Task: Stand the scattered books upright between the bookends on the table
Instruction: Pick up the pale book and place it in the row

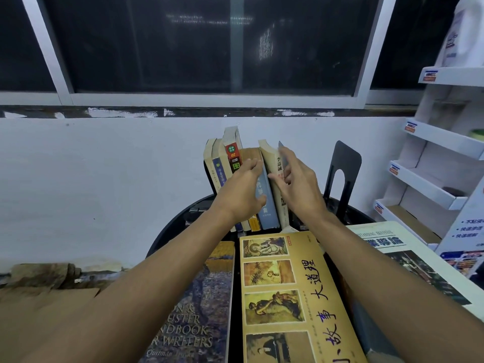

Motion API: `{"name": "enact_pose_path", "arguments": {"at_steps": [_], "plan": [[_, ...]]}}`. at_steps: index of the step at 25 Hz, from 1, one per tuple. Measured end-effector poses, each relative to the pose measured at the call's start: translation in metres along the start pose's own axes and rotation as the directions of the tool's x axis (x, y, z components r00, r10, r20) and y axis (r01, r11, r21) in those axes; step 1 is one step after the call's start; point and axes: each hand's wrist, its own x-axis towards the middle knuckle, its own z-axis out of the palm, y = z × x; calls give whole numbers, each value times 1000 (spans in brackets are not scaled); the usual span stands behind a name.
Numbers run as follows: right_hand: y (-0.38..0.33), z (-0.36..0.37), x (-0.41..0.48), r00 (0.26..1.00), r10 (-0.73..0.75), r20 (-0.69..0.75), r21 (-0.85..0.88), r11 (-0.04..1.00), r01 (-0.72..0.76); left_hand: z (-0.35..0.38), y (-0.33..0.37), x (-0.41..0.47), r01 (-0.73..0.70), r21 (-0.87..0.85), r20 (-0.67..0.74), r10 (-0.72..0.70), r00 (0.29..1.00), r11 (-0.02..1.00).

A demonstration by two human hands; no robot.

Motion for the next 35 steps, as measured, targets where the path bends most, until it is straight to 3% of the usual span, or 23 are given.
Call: {"name": "enact_pose_path", "arguments": {"at_steps": [4,10,35], "plan": [[2,-10,7,987,-79,143,-62,994,89,2,-1,1,6,1,0,-6,1000,1000],[1,-27,11,904,35,426,-131,991,24,3,-2,1,14,-5,8,-14,1000,1000],[0,-19,16,913,1,407,-88,995,39,3,3,-2,13,15,-7,-13,1000,1000]]}}
